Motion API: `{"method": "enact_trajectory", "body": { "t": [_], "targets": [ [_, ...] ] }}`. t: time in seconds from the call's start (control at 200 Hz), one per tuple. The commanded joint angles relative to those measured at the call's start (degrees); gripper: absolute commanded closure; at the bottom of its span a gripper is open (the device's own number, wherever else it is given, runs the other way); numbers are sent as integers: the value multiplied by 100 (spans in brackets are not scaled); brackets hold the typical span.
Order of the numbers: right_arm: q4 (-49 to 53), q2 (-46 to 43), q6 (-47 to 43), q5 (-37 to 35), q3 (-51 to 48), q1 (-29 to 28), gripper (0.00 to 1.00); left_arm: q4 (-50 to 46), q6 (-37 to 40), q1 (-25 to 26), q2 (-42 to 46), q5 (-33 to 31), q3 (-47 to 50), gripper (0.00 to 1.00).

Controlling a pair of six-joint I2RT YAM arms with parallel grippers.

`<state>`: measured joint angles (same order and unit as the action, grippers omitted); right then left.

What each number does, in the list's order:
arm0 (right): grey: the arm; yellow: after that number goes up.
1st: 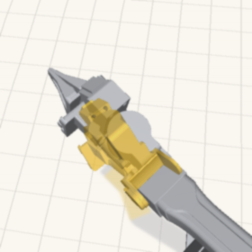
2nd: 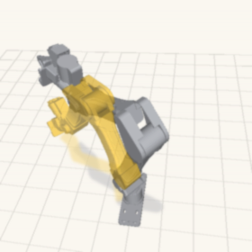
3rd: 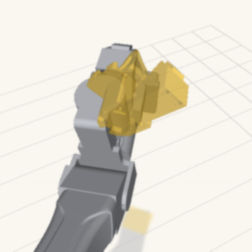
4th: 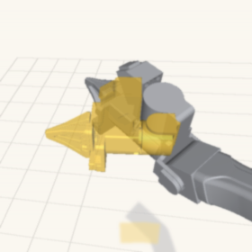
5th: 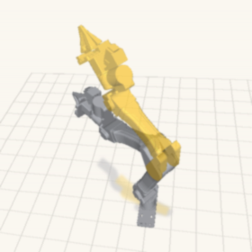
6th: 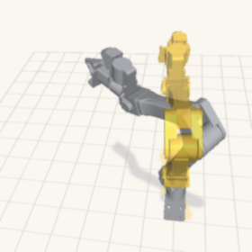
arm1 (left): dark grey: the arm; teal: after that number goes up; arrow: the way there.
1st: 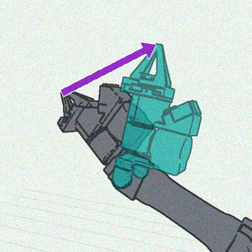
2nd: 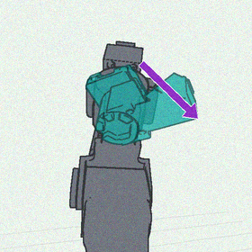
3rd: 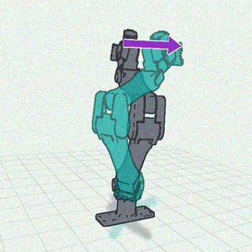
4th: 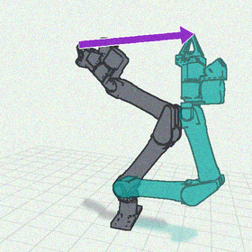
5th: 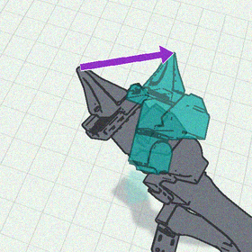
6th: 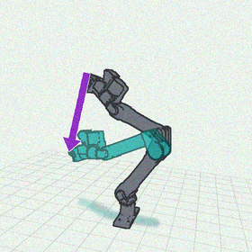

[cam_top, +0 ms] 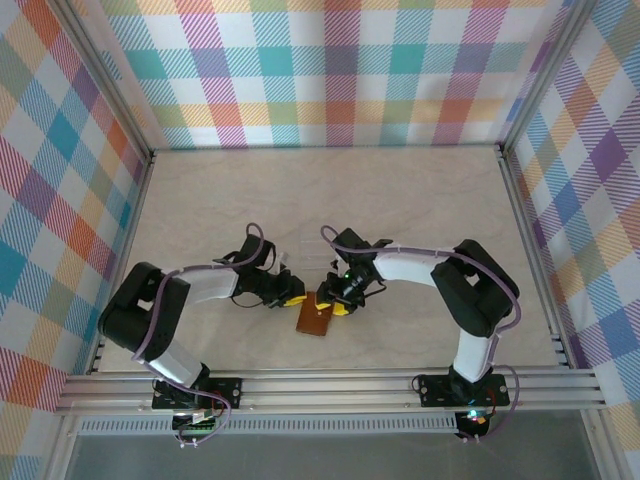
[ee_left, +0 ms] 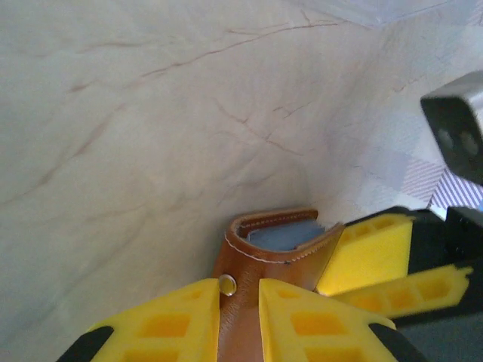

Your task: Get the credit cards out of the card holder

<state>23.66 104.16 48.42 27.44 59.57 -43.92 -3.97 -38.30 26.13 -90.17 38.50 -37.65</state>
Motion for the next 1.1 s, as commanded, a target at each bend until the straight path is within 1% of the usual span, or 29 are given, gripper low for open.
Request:
{"method": "enact_trajectory", "body": {
  "t": [0.0, 0.055, 0.08, 0.11, 0.21, 0.315, 0.43, 0.52, 0.575, 0.61, 0.67, 0.74, 0.83, 0.9, 0.99, 1.095],
  "targets": [
    [373, 7, -292, -235, 343, -29, 58, -805, 377, -190, 428, -117, 22, 79],
    [709, -68, -394, -433, 441, -37, 57, -1137, 462, -205, 572, -307, -71, 79],
    [859, -113, -454, -555, 478, -38, 57, -1445, 466, -198, 615, -400, -115, 79],
    [1060, -180, -533, -722, 530, -42, 57, -1565, 433, -196, 659, -403, -123, 80],
    [1360, -400, -852, -1026, 608, -72, 56, -1594, 277, -138, 836, -191, -13, 82],
    [1484, -551, -1226, -1180, 637, -99, 55, -1693, 223, -95, 1086, -222, 47, 84],
    [1514, -616, -1574, -1211, 676, -122, 55, -1574, 5, -58, 1181, -27, -5, 90],
    [1340, -639, -1981, -939, 671, -141, 54, -1452, -217, 71, 1185, -86, -116, 92],
    [1106, -698, -2422, -611, 604, -152, 52, -1421, -258, 116, 1073, -120, -246, 97],
    [1046, -736, -2736, -539, 582, -152, 51, -1474, -274, 122, 963, -175, -341, 100],
    [1001, -820, -3277, -663, 545, -152, 52, -1589, -303, 135, 746, -250, -508, 100],
    [995, -886, -3941, -813, 512, -149, 50, -1494, -408, 153, 539, -229, -598, 100],
    [974, -947, -4905, -763, 486, -152, 48, -1283, -568, 181, 412, -178, -628, 100],
    [997, -1011, -5708, -765, 443, -155, 47, -1298, -576, 203, 311, -185, -710, 100],
    [1032, -1076, -6523, -842, 433, -152, 47, -1249, -574, 238, 146, -168, -730, 100],
    [1064, -1041, -7301, -1092, 508, -150, 47, -1247, -581, 270, -38, -167, -701, 100]
  ]
}}
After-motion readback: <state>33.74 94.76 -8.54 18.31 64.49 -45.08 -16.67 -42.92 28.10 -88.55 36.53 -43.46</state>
